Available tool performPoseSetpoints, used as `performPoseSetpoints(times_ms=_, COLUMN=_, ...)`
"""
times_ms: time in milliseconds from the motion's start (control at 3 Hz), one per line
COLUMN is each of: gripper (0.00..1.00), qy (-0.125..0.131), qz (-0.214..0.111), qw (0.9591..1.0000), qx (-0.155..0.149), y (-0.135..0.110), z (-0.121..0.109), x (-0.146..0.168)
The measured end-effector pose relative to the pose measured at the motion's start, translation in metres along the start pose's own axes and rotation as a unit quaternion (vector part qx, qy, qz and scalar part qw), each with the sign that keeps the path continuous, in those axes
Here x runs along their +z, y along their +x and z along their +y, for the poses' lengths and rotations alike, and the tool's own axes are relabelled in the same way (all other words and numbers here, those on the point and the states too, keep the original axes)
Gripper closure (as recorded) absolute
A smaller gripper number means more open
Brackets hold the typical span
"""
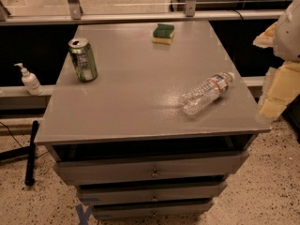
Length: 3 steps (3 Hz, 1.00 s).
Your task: Place water bottle upright
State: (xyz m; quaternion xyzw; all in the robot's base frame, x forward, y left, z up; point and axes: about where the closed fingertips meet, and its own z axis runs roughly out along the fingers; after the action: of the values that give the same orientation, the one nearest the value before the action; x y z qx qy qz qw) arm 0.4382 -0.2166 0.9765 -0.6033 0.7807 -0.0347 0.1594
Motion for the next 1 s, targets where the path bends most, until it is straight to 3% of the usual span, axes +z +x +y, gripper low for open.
performPoseSetpoints(times_ms=333, gripper=0.00, qy=0.000, qz=0.000, qw=1.0000, qx=0.000, y=0.000, z=0.000, x=0.000)
performPoseSetpoints(times_ms=667, gripper=0.00, qy=0.012, qz=0.002, qw=0.9990, qx=-0.042, y=0.002, z=-0.012, x=0.010)
performPoseSetpoints(times_ms=1000, gripper=0.00, qy=0.019, qz=-0.006, qw=0.9929, qx=-0.117, y=-0.002, z=-0.037, x=0.035)
